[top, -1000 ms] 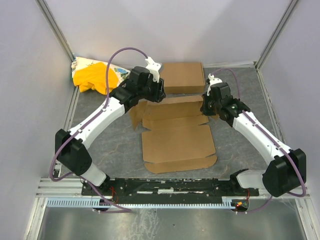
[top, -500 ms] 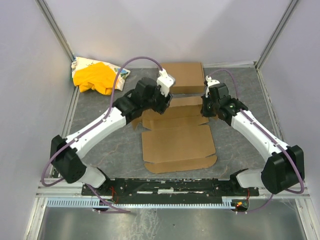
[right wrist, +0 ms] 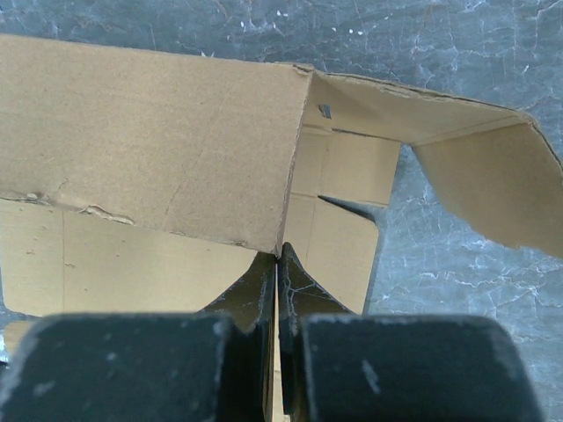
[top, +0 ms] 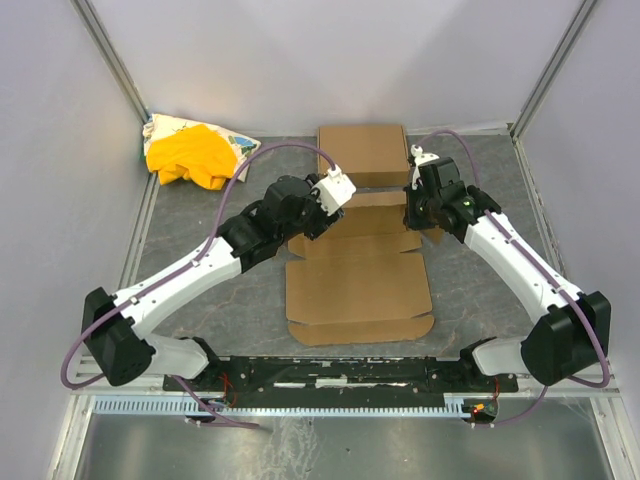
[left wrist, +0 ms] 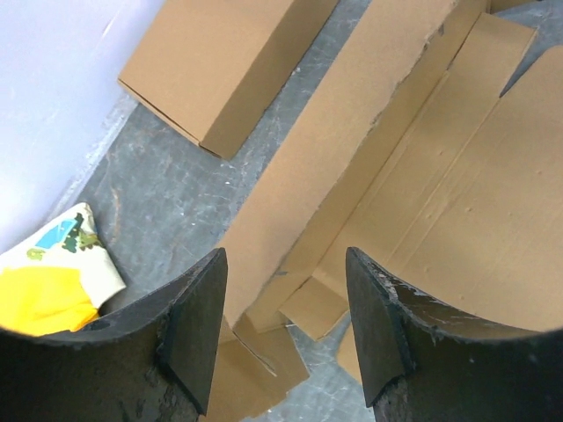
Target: Fold the paper box
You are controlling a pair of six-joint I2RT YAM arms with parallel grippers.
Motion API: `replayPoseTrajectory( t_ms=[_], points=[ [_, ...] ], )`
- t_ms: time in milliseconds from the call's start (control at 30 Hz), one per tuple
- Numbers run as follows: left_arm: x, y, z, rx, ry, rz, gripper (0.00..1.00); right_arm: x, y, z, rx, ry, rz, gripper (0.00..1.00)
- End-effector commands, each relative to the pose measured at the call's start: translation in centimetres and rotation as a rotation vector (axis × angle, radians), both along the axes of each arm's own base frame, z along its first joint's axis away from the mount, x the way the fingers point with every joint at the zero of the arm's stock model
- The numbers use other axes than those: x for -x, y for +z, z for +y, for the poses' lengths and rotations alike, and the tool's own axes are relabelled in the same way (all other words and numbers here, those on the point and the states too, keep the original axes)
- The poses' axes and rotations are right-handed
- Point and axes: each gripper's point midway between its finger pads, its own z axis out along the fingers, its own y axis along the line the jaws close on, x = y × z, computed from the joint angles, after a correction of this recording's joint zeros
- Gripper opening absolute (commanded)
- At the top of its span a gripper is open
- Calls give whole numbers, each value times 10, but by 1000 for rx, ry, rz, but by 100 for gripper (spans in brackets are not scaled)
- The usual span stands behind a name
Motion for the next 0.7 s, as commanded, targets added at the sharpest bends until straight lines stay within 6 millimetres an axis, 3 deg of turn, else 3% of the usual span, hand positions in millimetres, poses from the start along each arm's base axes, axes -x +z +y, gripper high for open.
replayPoseTrajectory(
  t_ms=[0, 200, 467, 667],
  points=[
    [-14, 13, -5, -40, -18, -117, 64, -6, 18, 4, -13, 23, -40, 2],
    [-19, -4, -16, -78, -53, -108, 64, -4, 17, 5, -15, 34, -33, 2],
    [-11, -8, -19, -79, -105, -117, 64, -2, 19, 5, -15, 43, -32, 2],
    [-24, -33, -20, -147, -70, -105, 59, -1, 20, 10, -37, 61, -27, 2]
  ],
)
